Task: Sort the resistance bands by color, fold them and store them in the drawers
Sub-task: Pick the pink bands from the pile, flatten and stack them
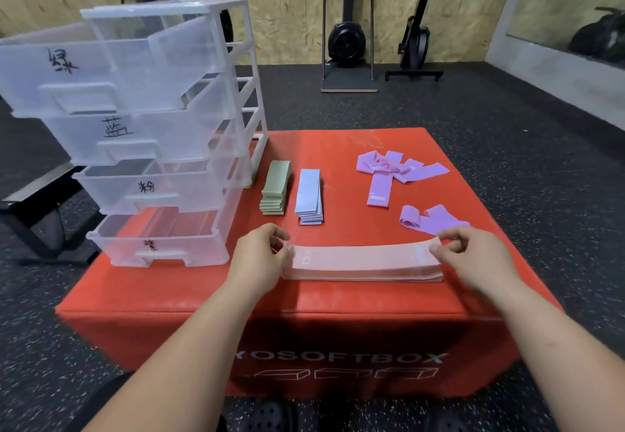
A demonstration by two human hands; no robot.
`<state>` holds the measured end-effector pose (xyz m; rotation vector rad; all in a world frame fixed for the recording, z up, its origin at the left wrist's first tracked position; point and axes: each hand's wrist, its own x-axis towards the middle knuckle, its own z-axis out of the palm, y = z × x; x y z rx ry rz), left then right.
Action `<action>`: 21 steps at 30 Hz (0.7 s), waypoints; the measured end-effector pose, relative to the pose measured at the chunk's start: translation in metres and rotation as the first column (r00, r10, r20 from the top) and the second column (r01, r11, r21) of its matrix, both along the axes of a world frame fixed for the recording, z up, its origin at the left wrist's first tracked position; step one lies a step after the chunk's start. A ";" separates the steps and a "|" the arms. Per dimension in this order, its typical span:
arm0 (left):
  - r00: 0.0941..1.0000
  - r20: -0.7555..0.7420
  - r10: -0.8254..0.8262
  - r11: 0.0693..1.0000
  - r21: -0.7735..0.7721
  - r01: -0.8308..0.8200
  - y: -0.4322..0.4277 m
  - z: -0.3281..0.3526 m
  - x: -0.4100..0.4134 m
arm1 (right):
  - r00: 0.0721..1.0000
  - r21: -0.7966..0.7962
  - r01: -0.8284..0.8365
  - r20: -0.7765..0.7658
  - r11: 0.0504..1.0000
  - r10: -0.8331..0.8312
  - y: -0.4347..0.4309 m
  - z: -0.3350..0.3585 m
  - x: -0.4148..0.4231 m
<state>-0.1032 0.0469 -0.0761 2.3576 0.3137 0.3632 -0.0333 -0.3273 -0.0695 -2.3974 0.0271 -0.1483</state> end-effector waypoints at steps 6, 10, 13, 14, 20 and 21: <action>0.999 0.019 -0.027 0.993 0.113 0.024 -0.008 -0.007 0.000 | 0.998 -0.114 -0.032 0.054 0.993 0.038 0.001 -0.012 -0.006; 0.996 -0.063 -0.061 0.959 0.273 0.076 -0.010 -0.010 0.004 | 0.998 -0.194 -0.048 0.037 0.980 0.056 0.000 -0.022 -0.004; 0.995 -0.082 -0.057 0.902 0.423 0.087 -0.010 -0.012 0.007 | 0.998 -0.215 -0.056 0.028 0.975 0.064 -0.002 -0.023 0.001; 0.997 -0.049 -0.058 0.891 0.448 0.074 -0.009 -0.010 0.009 | 0.997 -0.194 -0.059 0.044 0.979 0.069 -0.004 -0.020 0.002; 0.942 -0.084 -0.324 0.863 0.382 0.331 0.000 0.007 0.012 | 0.932 -0.213 -0.355 -0.008 0.910 0.361 -0.011 0.001 0.006; 0.916 -0.157 -0.370 0.834 0.378 0.402 0.002 0.006 0.011 | 0.896 -0.259 -0.440 -0.063 0.860 0.440 -0.012 -0.001 0.007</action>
